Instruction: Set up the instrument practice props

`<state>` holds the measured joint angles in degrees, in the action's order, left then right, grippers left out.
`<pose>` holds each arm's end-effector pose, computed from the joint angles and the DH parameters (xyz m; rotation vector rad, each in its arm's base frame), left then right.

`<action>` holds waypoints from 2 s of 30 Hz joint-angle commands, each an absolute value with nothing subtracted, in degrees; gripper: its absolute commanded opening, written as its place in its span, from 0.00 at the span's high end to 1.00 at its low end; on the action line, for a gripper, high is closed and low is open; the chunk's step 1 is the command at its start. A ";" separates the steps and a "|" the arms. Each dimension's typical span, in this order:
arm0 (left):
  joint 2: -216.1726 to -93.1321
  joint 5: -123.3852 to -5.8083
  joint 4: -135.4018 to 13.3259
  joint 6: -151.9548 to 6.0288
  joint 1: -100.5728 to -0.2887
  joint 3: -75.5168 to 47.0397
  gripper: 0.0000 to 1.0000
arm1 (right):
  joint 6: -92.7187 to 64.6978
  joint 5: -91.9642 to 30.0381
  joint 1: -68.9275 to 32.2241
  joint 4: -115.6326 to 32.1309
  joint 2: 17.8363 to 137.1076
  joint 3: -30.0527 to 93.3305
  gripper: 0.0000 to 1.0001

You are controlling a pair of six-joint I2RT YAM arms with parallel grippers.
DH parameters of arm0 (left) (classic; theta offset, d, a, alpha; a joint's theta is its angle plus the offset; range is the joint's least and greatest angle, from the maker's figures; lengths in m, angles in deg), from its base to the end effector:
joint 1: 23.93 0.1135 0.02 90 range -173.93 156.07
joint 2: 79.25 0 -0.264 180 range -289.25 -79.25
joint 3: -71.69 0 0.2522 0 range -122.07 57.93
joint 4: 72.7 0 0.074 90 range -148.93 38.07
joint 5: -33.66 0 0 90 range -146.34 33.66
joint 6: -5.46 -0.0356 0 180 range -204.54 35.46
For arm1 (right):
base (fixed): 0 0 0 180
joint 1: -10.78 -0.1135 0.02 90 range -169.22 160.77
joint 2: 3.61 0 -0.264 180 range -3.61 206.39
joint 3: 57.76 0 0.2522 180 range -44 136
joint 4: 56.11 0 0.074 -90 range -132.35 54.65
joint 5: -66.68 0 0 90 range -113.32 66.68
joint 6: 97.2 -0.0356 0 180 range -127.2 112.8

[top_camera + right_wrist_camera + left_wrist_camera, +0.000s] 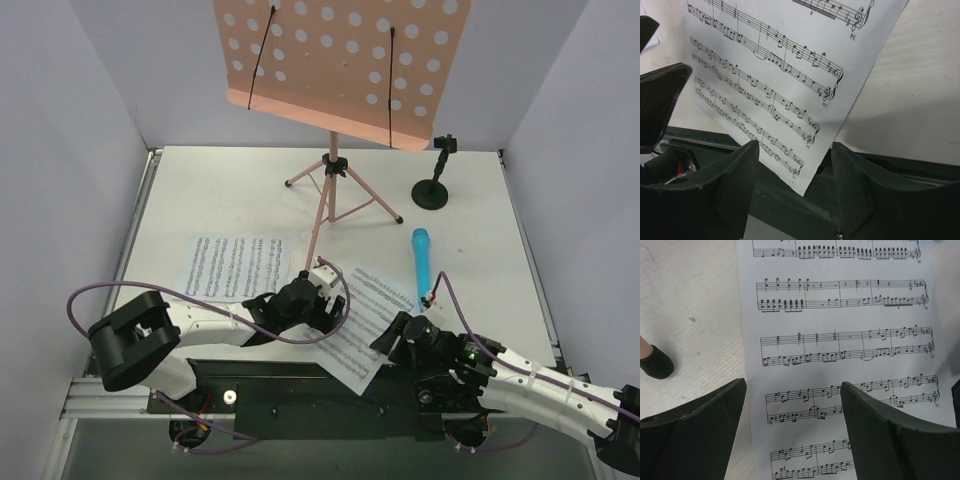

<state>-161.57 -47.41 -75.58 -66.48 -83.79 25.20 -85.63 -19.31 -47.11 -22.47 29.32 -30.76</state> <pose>0.1458 -0.2401 0.1681 0.6984 2.0908 -0.6190 0.0732 0.1119 0.1612 0.4949 2.4959 1.0789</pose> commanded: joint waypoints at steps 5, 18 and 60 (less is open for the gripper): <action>-170.72 -47.28 -82.93 -63.36 -85.81 23.13 0.17 | -96.93 -19.98 -53.03 -27.58 32.24 -34.33 0.46; -172.24 -44.30 -81.08 -59.32 -87.92 25.41 0.27 | -107.83 -12.18 -63.40 -28.90 29.45 -39.59 0.61; -124.16 -79.17 -93.64 -54.31 -73.06 37.98 0.14 | -30.15 -20.67 -70.26 -3.15 29.96 5.65 1.00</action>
